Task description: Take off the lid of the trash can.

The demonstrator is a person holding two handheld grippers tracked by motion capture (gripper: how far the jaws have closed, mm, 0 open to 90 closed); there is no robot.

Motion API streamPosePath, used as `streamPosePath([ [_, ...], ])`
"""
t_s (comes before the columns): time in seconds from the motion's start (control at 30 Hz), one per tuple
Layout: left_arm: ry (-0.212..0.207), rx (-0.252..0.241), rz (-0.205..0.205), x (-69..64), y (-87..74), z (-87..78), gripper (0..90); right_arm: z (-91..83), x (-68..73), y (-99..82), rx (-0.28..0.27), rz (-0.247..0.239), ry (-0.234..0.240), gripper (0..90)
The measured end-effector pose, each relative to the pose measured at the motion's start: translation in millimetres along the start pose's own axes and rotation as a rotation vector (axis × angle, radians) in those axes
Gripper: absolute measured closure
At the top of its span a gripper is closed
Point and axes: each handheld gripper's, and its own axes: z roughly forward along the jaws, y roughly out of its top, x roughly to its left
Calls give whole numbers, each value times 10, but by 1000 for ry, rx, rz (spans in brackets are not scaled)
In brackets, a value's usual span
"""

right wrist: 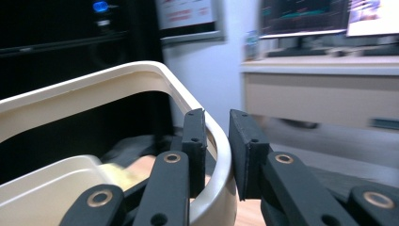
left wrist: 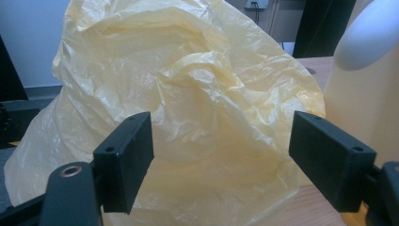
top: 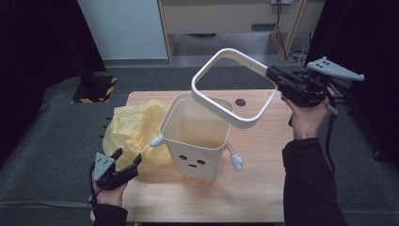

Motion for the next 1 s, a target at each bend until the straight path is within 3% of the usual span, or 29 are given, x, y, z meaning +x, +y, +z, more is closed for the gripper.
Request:
streamPosePath([
  [0.1, 0, 1, 0, -3, -2, 1, 221, -136, -124, -8, -11, 0, -68, 775],
  [0.13, 0, 1, 0, -3, -2, 1, 220, -136, -124, -8, -11, 0, -68, 775],
  [0.43, 0, -1, 1, -7, -3, 1, 221, -419, -487, -204, -28, 38, -211, 774],
  [0.73, 1, -5, 3, -9, 0, -6, 221, -482, -657, -495, -9, 49, -293, 775],
  [1.0, 0, -7, 2, -8, 1, -9, 221, -454, -752, -936, 16, 75, -361, 774],
])
